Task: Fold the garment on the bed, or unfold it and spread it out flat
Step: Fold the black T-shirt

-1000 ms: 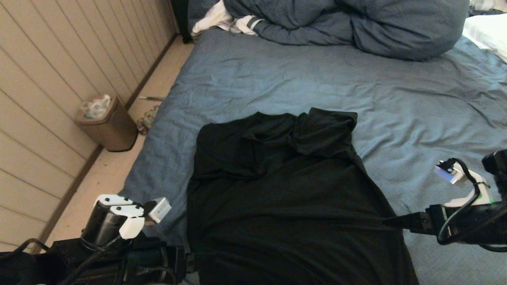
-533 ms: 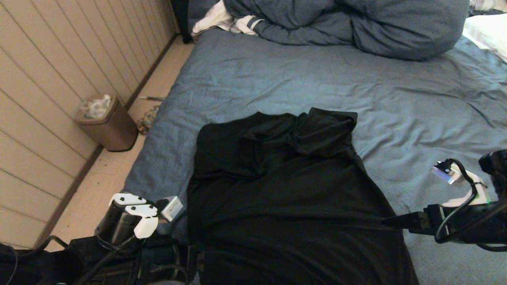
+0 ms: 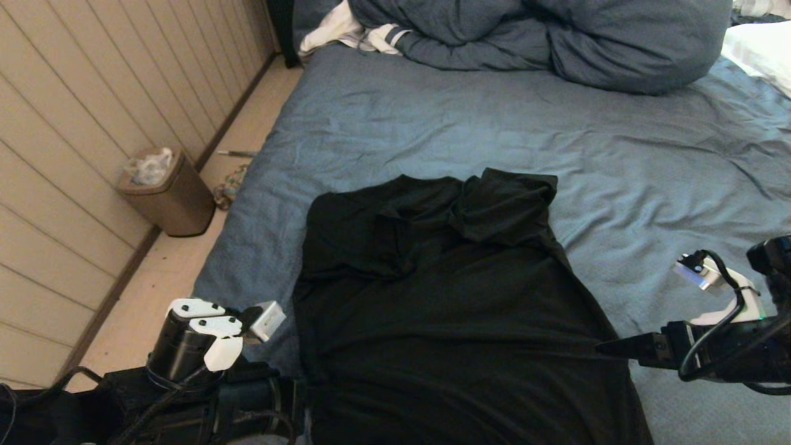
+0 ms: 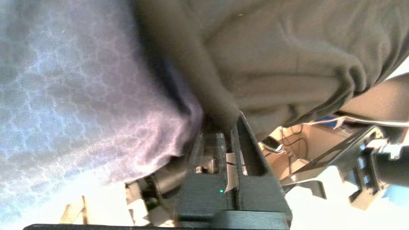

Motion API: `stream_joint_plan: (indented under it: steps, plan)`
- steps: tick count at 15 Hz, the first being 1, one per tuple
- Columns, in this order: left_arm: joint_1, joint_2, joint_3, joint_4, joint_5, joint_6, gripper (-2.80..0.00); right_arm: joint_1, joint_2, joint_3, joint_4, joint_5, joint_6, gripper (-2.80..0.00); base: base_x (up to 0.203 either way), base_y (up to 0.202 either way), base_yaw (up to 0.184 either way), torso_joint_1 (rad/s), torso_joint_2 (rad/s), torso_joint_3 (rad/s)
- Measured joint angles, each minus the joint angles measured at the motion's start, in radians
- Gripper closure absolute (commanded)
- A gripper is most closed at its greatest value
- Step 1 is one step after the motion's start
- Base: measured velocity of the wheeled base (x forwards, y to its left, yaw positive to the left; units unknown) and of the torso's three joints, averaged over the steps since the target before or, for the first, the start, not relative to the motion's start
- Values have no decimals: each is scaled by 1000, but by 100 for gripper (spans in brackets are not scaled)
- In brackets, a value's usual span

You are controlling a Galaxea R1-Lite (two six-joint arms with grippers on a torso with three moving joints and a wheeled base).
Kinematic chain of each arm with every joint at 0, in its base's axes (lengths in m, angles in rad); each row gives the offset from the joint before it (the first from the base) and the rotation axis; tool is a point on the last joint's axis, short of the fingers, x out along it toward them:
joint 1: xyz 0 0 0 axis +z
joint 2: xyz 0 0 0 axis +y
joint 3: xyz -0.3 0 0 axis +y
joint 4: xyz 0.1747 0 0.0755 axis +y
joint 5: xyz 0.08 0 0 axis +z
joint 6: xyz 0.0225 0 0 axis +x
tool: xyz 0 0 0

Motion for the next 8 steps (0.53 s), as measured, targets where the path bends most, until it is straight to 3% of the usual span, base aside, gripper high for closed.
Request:
stream_joint_plan:
  steps: [8]
  plan:
    - [-2, -54, -19, 11, 1, 2, 0, 1, 21, 3, 0, -1, -2, -280, 0, 0, 0, 0, 0, 0]
